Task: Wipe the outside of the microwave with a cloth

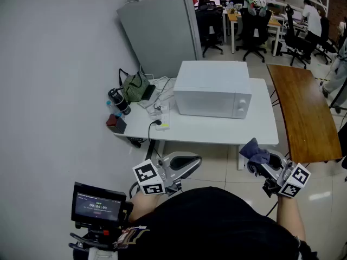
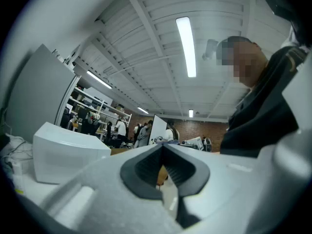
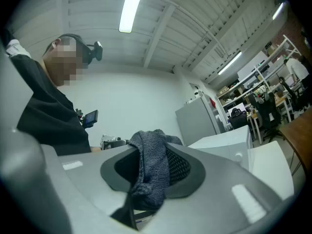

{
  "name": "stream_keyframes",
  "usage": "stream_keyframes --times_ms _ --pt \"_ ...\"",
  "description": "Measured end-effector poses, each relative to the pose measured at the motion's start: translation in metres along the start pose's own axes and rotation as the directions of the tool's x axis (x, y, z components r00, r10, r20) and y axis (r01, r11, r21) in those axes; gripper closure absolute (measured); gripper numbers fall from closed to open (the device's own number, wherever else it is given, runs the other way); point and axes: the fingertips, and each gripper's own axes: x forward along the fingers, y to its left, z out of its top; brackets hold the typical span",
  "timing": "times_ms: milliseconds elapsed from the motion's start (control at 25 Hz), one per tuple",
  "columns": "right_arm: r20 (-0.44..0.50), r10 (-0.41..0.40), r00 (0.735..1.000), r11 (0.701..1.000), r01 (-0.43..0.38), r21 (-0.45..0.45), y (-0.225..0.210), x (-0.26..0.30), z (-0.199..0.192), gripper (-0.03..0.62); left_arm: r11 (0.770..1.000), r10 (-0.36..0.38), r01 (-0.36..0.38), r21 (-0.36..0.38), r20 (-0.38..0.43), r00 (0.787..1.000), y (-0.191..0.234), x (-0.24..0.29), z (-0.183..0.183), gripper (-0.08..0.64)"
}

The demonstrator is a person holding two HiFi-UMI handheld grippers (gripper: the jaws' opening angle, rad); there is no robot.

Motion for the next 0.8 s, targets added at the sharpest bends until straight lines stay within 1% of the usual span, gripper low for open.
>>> stream_keyframes --times_ms 80,160,200,280,360,440,520,600,640,720,800 --pt "-0.02 0.019 1.0 1.0 -0.019 -0.001 -0.004 0.001 0.009 0.482 1.0 0.017 -0.017 -0.01 0.009 1.0 -0.002 0.007 0.008 0.555" --pt "-0.045 0.033 0.998 0.999 -0.034 -0.006 -0.014 0.019 0.009 0.482 0.999 0.031 -0.031 -0.022 0.025 0.999 0.015 0.004 0.013 0.555" --pt "-0.061 0.037 0.997 0.999 -0.038 -0.012 -0.023 0.039 0.003 0.482 0.999 0.036 -0.035 -0.029 0.035 0.999 0.035 -0.004 0.012 0.555" --pt "-0.104 0.034 0.994 0.999 -0.038 -0.032 -0.044 0.096 -0.016 0.482 0.999 0.037 -0.035 -0.038 0.053 0.998 0.088 -0.029 0.007 0.555" --pt "-0.153 0.02 0.988 0.997 -0.031 -0.072 -0.069 0.156 -0.03 0.482 0.999 0.03 -0.028 -0.027 0.065 0.997 0.14 -0.054 0.006 0.555" --pt "-0.199 -0.004 0.98 0.992 -0.021 -0.124 -0.096 0.218 -0.032 0.482 1.0 0.02 -0.02 0.002 0.06 0.998 0.184 -0.074 0.013 0.555" --pt "-0.25 -0.037 0.967 0.985 -0.006 -0.171 -0.127 0.283 -0.027 0.482 1.0 0.007 -0.008 0.014 0.049 0.999 0.223 -0.094 0.024 0.555" --pt "-0.32 -0.077 0.944 0.972 0.0 -0.234 -0.162 0.347 -0.024 0.482 1.0 -0.01 0.009 0.026 0.05 0.999 0.256 -0.112 0.039 0.555" --pt "-0.363 -0.101 0.926 0.962 -0.003 -0.273 -0.183 0.378 -0.026 0.482 0.999 -0.016 0.014 0.033 0.054 0.998 0.271 -0.12 0.045 0.555" --pt "-0.452 -0.153 0.879 0.936 -0.017 -0.35 -0.229 0.437 -0.035 0.482 0.999 -0.014 0.011 0.037 0.069 0.998 0.297 -0.136 0.056 0.555" --pt "-0.539 -0.207 0.817 0.912 -0.038 -0.408 -0.275 0.491 -0.054 0.482 1.0 0.008 -0.01 0.02 0.091 0.996 0.319 -0.152 0.061 0.555"
